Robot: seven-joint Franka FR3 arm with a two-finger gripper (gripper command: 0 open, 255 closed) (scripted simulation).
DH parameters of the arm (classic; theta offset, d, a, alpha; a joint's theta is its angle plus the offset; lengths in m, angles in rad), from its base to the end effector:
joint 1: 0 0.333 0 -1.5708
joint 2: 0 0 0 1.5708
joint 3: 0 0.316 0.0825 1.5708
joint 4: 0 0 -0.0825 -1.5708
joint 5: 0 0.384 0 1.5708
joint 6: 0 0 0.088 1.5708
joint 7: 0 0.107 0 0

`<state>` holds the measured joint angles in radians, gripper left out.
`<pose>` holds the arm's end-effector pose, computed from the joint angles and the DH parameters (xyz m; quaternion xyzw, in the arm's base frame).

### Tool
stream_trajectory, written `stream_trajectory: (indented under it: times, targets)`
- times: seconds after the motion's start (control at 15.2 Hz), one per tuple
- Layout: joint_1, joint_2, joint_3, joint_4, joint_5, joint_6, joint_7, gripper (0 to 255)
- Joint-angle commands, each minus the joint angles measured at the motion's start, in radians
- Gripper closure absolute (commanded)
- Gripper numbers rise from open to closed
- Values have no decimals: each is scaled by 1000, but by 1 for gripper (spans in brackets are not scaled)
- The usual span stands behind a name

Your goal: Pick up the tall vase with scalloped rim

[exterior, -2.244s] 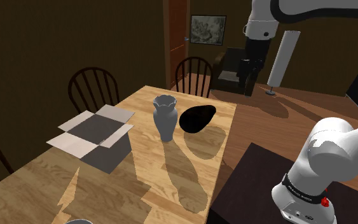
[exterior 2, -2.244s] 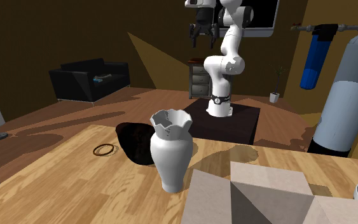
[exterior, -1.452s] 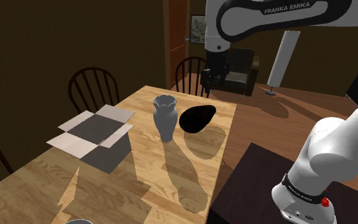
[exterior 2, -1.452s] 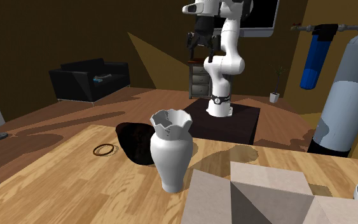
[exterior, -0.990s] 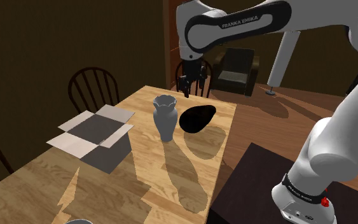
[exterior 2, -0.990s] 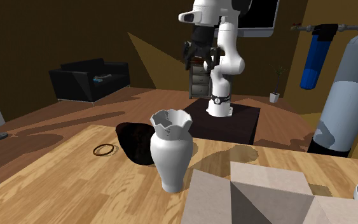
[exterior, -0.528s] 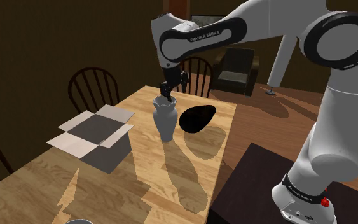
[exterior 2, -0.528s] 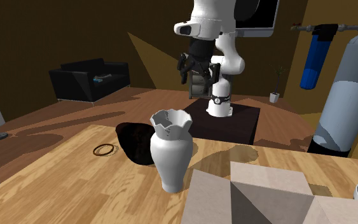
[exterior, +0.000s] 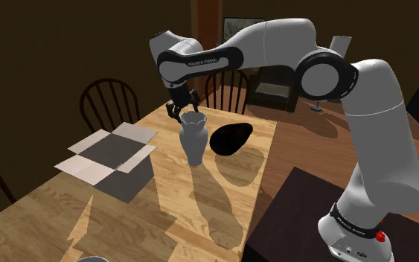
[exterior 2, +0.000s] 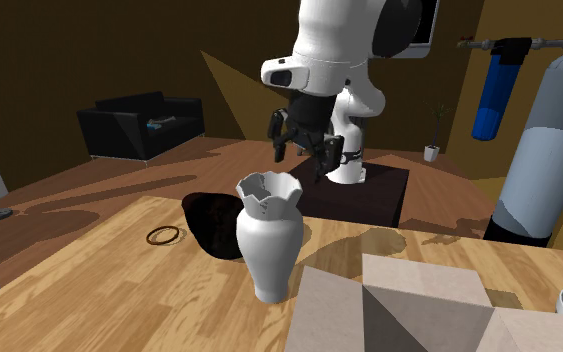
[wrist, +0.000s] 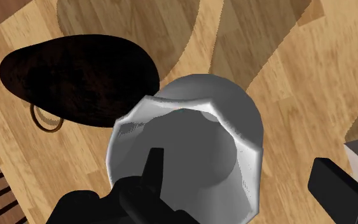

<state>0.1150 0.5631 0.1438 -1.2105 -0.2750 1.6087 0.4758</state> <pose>0.6898 0.1287 0.4442 0.9871 -0.0992 -0.0394 0.1195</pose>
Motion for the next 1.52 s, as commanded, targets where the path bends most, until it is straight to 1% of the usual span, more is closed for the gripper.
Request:
stream_trajectory:
  times: [0.0, 0.46, 0.59, 0.66, 1.25, 1.45]
  targets:
    - [23, 126, -10, 168, -18, -52, -1, 0]
    - [16, 126, -10, 74, -20, 40, 19, 0]
    - [15, 126, -10, 68, -20, 47, 21, 0]
    - [15, 128, -11, 71, -21, 45, 20, 255]
    - [15, 127, -10, 68, -20, 47, 21, 255]
    - [18, 124, -10, 104, -19, 9, 12, 255]
